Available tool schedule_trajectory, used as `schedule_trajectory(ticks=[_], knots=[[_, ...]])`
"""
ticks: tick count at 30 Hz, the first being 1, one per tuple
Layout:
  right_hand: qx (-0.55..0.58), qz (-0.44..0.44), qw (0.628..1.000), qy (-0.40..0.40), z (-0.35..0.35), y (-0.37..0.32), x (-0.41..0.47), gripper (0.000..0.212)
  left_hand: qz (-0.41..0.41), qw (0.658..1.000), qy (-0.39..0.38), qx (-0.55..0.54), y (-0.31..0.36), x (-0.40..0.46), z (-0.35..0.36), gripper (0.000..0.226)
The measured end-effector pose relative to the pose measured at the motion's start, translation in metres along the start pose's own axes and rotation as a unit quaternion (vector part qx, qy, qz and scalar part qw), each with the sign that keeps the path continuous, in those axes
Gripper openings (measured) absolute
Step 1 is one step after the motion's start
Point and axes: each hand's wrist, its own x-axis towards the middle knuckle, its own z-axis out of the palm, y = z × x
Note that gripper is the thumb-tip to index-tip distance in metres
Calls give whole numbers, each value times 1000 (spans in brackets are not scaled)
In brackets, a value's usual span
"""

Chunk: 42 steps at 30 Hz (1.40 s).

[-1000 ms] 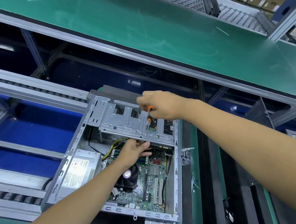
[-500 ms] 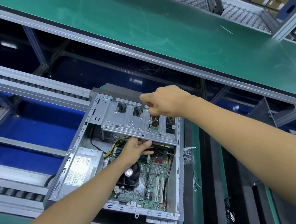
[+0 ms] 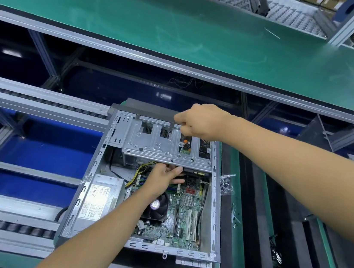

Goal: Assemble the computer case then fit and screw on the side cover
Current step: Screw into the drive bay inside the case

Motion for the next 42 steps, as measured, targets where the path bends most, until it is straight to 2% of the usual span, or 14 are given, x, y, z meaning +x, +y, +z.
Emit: schedule_trajectory(ticks=[3,6,8,10,14,16,18,20,27,30,33,38,40,42], knots=[[-14,30,999,-38,-3,-1,-1,11,3,1000,-2,0,0,0,1,6],[103,10,989,-102,-15,1,-4,26,4,1000,-2,-8,0,-1,1,6],[115,-27,989,-93,-19,1,-6,28,1,1000,-2,-8,1,-1,1,5],[86,-50,993,-62,-17,1,-7,18,2,1000,-4,-8,1,-1,1,3],[-19,-21,999,-20,-6,1,-7,7,2,1000,-7,-9,0,0,-1,5],[3,-4,1000,-28,-2,1,-7,6,0,1000,-6,-8,0,0,-1,6],[56,-11,997,-52,-5,0,-6,25,2,1000,-5,-8,-1,1,-1,6],[56,-44,996,-58,-8,1,-4,32,4,1000,-5,-8,-2,2,-1,7],[26,-55,996,-61,-6,9,-1,18,3,1000,-5,14,-5,3,-4,13],[11,-53,997,-63,-4,1,5,12,-1,1000,4,26,-6,6,-5,27],[4,-40,997,-61,-5,-12,16,12,-7,999,5,45,-7,7,-7,36],[17,-46,996,-72,-8,-22,21,15,-7,996,-19,82,0,3,-7,36],[-8,-44,997,-62,-8,-20,17,17,-9,991,-23,132,6,-5,-6,40],[-25,-42,998,-47,-9,-14,11,18,-25,972,-23,233,14,-15,-8,44]])
